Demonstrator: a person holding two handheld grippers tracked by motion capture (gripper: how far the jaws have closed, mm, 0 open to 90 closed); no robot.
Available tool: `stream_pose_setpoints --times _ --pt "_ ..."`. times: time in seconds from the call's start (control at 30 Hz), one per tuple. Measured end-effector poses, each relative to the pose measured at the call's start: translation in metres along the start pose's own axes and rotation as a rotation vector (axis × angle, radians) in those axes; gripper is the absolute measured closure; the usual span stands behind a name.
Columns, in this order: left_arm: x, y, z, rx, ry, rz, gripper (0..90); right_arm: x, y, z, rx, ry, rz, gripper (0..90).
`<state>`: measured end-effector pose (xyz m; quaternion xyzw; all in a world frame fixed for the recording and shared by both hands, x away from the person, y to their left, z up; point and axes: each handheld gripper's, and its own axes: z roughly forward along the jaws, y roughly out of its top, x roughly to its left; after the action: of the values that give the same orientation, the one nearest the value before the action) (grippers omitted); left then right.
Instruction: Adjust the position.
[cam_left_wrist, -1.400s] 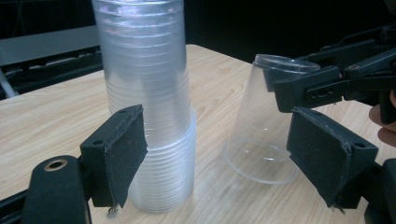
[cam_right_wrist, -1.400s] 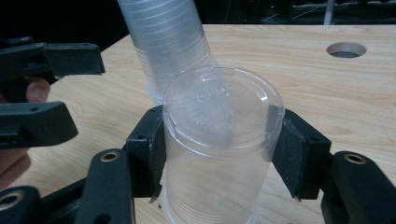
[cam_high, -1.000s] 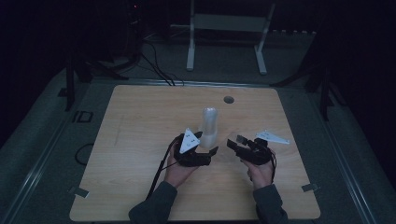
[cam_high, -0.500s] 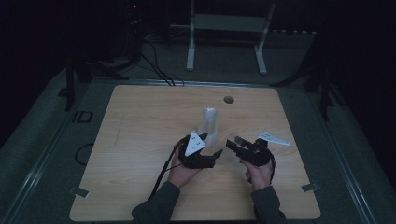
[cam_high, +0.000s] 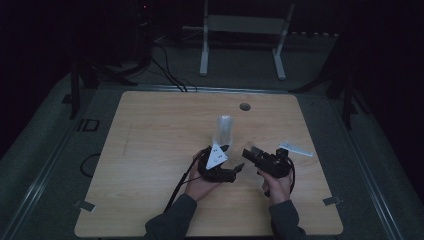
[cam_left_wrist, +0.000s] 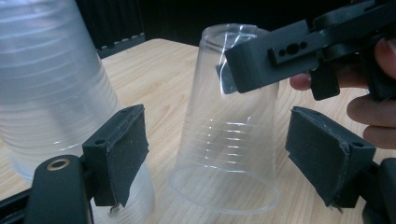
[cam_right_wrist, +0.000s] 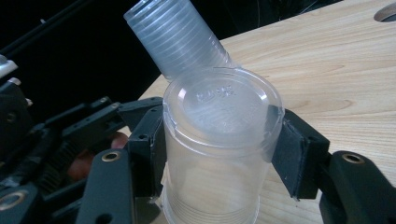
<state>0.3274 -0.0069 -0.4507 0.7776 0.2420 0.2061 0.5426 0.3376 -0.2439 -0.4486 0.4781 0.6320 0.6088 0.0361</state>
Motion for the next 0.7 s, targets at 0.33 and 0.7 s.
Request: stream_pose_setpoints --times 0.33,0.7 --pt "-0.002 -0.003 0.009 0.012 -0.014 -0.008 20.2 0.0 -0.001 0.001 0.0 0.027 0.02 41.8" --pt "-0.001 -0.004 0.011 -0.008 -0.04 -0.035 20.1 -0.004 -0.001 0.0 -0.015 0.093 0.077 42.0"
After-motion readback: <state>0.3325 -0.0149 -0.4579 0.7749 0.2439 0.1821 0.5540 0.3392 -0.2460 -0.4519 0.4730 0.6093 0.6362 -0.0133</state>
